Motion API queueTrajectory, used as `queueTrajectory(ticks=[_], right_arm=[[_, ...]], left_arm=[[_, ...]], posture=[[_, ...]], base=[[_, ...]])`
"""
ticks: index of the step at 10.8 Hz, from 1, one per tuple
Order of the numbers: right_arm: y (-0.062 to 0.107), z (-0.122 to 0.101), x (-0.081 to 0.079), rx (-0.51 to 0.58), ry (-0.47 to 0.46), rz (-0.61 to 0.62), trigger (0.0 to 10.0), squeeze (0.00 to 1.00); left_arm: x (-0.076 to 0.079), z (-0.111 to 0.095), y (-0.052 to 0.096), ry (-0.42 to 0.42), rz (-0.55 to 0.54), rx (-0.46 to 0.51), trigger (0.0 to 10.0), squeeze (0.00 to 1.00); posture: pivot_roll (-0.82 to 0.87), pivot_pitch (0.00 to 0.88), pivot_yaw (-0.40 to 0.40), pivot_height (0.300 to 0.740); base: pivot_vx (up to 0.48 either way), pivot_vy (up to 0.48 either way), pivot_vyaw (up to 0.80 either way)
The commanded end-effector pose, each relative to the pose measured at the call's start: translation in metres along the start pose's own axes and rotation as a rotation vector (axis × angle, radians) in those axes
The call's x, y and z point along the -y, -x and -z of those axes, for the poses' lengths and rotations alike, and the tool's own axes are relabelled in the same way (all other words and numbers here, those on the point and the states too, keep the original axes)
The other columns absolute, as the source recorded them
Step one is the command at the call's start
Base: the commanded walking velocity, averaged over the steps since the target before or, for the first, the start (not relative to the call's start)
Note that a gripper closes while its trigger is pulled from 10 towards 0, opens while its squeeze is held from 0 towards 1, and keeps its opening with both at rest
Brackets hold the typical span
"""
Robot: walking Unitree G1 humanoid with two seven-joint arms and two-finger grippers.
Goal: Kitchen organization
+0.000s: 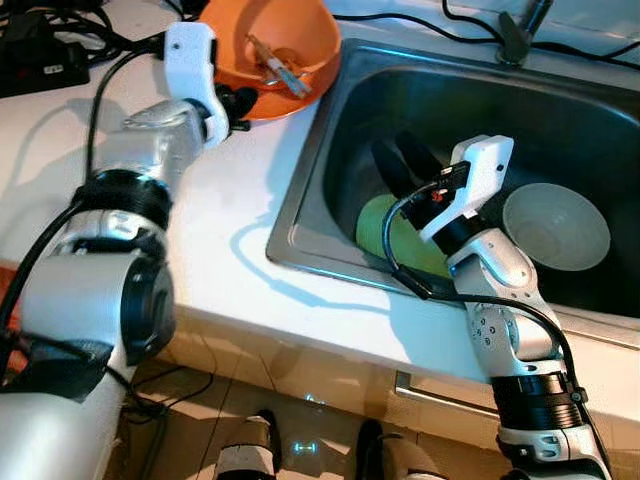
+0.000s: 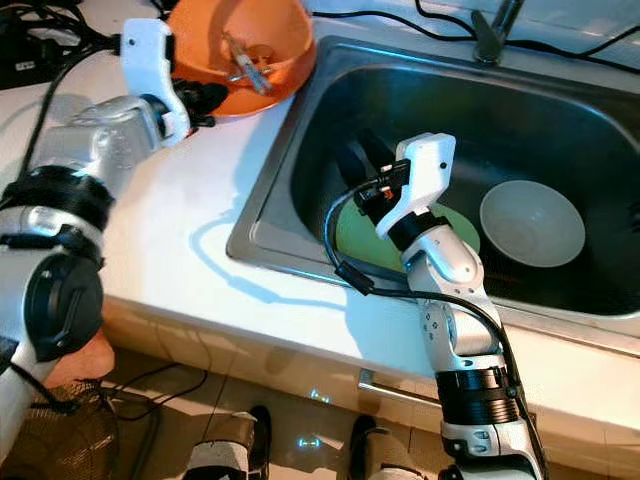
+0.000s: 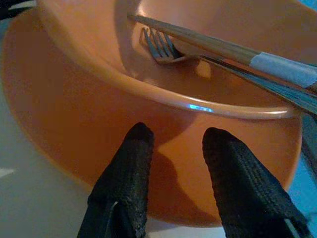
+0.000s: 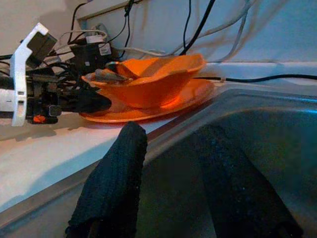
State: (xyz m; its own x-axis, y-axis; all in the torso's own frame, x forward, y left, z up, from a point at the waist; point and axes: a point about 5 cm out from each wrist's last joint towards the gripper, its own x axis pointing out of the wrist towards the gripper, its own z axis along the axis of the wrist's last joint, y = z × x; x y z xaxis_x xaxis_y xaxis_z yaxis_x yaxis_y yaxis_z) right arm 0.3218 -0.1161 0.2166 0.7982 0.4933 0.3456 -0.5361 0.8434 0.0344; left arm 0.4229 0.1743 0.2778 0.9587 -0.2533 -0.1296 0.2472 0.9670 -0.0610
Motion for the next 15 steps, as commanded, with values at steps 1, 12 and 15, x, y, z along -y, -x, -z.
queueTrajectory(ticks=[1,12,15], right_arm=[[0.003,0.001,-0.003,-0.004,-0.011,-0.012,10.0,0.00],[0.003,0.004,-0.002,-0.007,-0.021,-0.008,10.0,0.00],[0.004,0.005,-0.001,-0.008,-0.025,-0.006,10.0,0.00]], left_arm=[[-0.011,0.045,0.004,0.063,-0.025,-0.193,10.0,0.00],[0.030,0.026,0.086,0.038,0.043,-0.162,10.0,0.00],[0.021,0.050,0.129,0.054,-0.082,-0.244,10.0,0.00]], posture=[[0.24,0.259,0.009,0.740],[0.29,0.275,0.014,0.740],[0.31,0.284,0.007,0.740]], base=[[0.000,0.000,0.00],[0.000,0.000,0.00],[0.000,0.000,0.00]])
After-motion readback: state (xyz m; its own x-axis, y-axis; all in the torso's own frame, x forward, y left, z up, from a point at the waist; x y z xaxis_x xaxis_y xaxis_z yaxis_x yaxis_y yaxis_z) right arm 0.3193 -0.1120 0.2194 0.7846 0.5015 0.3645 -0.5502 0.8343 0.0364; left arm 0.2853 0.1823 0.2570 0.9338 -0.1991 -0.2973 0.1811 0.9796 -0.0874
